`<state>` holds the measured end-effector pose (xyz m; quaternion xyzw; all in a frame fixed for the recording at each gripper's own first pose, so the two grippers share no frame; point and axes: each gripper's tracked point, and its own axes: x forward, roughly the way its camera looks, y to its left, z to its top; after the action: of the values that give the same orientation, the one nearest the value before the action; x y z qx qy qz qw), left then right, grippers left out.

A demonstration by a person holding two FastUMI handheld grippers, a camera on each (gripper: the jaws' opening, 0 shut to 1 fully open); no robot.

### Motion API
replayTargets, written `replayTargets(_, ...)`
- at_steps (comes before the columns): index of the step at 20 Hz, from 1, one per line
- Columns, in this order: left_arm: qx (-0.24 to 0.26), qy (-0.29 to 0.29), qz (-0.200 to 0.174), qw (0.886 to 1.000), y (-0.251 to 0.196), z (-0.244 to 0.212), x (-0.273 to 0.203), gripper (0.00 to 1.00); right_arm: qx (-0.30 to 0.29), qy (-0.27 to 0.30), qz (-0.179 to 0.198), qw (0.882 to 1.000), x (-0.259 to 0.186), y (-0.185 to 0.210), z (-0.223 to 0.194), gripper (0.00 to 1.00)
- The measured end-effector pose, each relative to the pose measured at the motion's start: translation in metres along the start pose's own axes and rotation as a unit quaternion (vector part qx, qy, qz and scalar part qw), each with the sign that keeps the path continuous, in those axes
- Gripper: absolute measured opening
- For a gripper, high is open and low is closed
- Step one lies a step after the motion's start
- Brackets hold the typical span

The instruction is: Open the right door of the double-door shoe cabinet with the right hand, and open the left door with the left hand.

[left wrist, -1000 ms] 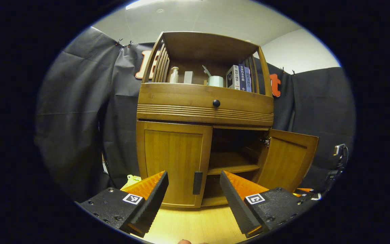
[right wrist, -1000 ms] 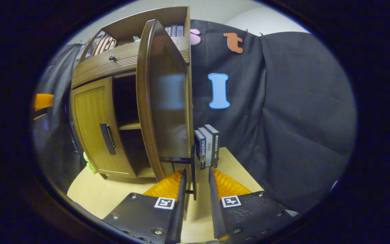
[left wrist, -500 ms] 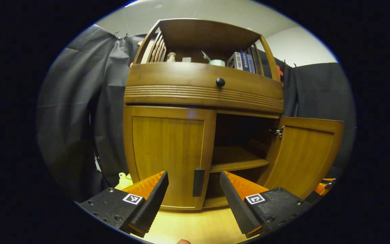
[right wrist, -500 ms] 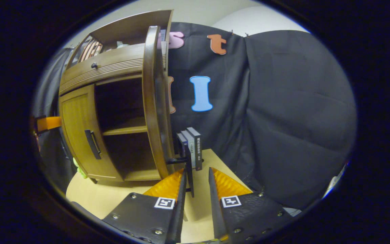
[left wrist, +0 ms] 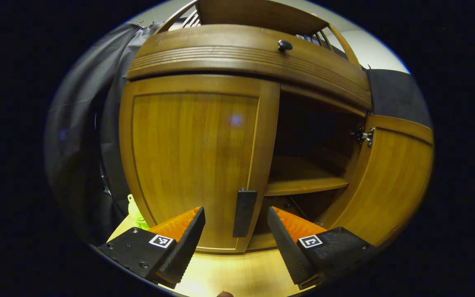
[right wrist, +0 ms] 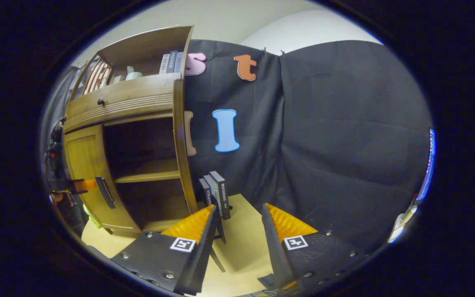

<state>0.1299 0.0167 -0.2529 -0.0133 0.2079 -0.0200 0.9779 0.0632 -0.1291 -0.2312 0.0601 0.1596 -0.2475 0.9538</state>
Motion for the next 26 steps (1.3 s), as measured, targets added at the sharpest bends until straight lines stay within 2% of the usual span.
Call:
replayTargets(5,-0.003,0.014,-0.004,1.0,0.001,-0.014,0.036,0.94,0.003,-0.022,-0.022,0.999,-0.002,-0.01,0.012,0.63)
replayTargets(6,0.004,0.013,-0.001,1.0,0.001,-0.016,0.044,0.93,0.004,-0.022,-0.027,0.999,-0.004,-0.012,0.013,0.66)
replayTargets(8,0.016,0.013,0.006,1.0,0.002,-0.02,0.054,0.88,0.006,-0.019,-0.036,0.999,-0.006,-0.016,0.012,0.67)
replayTargets(9,0.02,0.011,0.008,1.0,0.003,-0.024,0.063,0.84,0.007,-0.017,-0.039,0.999,-0.009,-0.018,0.011,0.6)
replayTargets(10,0.021,0.01,0.008,1.0,0.005,-0.026,0.068,0.77,0.009,-0.017,-0.044,0.999,-0.013,-0.019,0.011,0.6)
replayTargets(11,0.022,0.008,0.005,1.0,0.004,-0.027,0.07,0.76,0.012,-0.02,-0.046,0.999,-0.015,-0.019,0.013,0.63)
replayTargets(14,0.021,-0.009,0.003,1.0,0.0,-0.027,0.073,0.71,0.018,-0.032,-0.059,0.998,-0.022,-0.023,0.016,0.86)
replayTargets(15,0.024,-0.014,-0.002,1.0,-0.003,-0.026,0.074,0.67,0.02,-0.036,-0.064,0.997,-0.024,-0.025,0.017,0.86)
replayTargets(16,0.025,-0.018,-0.009,0.999,-0.009,-0.027,0.075,0.63,0.023,-0.036,-0.069,0.997,-0.029,-0.026,0.016,0.93)
replayTargets(19,0.04,-0.016,0.009,0.999,-0.011,-0.028,0.074,0.37,0.031,-0.033,-0.087,0.995,-0.04,-0.033,0.01,0.93)
replayTargets(22,0.038,-0.023,0.009,0.999,-0.012,-0.025,0.074,0.36,0.041,-0.032,-0.102,0.993,-0.05,-0.04,0.009,0.93)
replayTargets(23,0.04,-0.021,0.007,0.999,-0.012,-0.026,0.074,0.31,0.044,-0.032,-0.103,0.993,-0.052,-0.04,0.01,0.93)
replayTargets(24,0.042,-0.019,0.005,0.999,-0.012,-0.027,0.072,0.32,0.047,-0.034,-0.103,0.993,-0.052,-0.04,0.01,0.93)
replayTargets(26,0.036,-0.016,0.001,0.999,-0.013,-0.027,0.069,0.28,0.05,-0.039,-0.101,0.993,-0.054,-0.04,0.013,0.93)
